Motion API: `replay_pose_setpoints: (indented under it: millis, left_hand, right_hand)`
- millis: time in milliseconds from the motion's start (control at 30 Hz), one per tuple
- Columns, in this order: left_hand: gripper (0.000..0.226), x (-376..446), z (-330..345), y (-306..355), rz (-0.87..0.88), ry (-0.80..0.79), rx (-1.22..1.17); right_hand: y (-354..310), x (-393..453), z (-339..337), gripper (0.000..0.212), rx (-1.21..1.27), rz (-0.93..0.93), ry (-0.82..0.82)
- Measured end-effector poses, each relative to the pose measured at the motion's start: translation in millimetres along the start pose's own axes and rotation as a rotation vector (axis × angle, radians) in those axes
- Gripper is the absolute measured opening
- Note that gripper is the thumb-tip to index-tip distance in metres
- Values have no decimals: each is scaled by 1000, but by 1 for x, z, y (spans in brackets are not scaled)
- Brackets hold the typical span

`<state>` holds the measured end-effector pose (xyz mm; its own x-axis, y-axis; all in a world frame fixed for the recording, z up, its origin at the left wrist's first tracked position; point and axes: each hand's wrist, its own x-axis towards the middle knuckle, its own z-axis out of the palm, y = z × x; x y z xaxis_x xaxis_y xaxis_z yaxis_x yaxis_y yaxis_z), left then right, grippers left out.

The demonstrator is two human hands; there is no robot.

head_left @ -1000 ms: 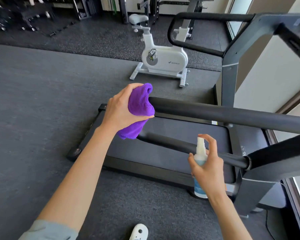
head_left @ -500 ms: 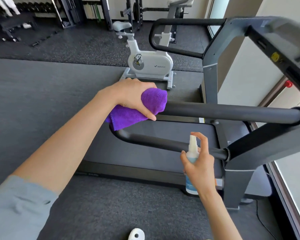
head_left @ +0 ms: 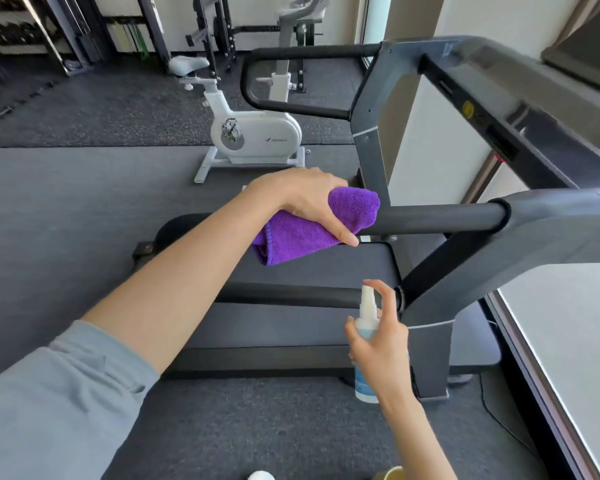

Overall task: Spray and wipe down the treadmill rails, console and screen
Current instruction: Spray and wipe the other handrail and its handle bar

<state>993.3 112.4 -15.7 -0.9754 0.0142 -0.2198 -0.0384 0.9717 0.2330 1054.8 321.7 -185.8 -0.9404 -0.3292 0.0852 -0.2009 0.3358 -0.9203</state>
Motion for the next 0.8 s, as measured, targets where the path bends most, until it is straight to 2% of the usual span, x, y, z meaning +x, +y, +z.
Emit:
replay_pose_setpoints:
  millis: [400, 500, 567, 633, 800]
  left_hand:
    - [58, 64, 5, 82, 96, 0, -8]
    - [77, 89, 9, 114, 108, 28, 40]
    - [91, 104, 12, 136, 122, 61, 84]
    - [95, 111, 14, 149, 140, 104, 114]
    - [80, 89, 21, 134, 146, 274, 120]
  right_hand:
    - [18, 16, -49, 56, -28, 41, 102]
    - [26, 11, -61, 58, -37, 48, 111]
    - [32, 7, -69, 59, -42, 54, 119]
    - [36, 4, -74, 59, -53, 57, 122]
    - [34, 4, -74, 58, -63, 41, 100]
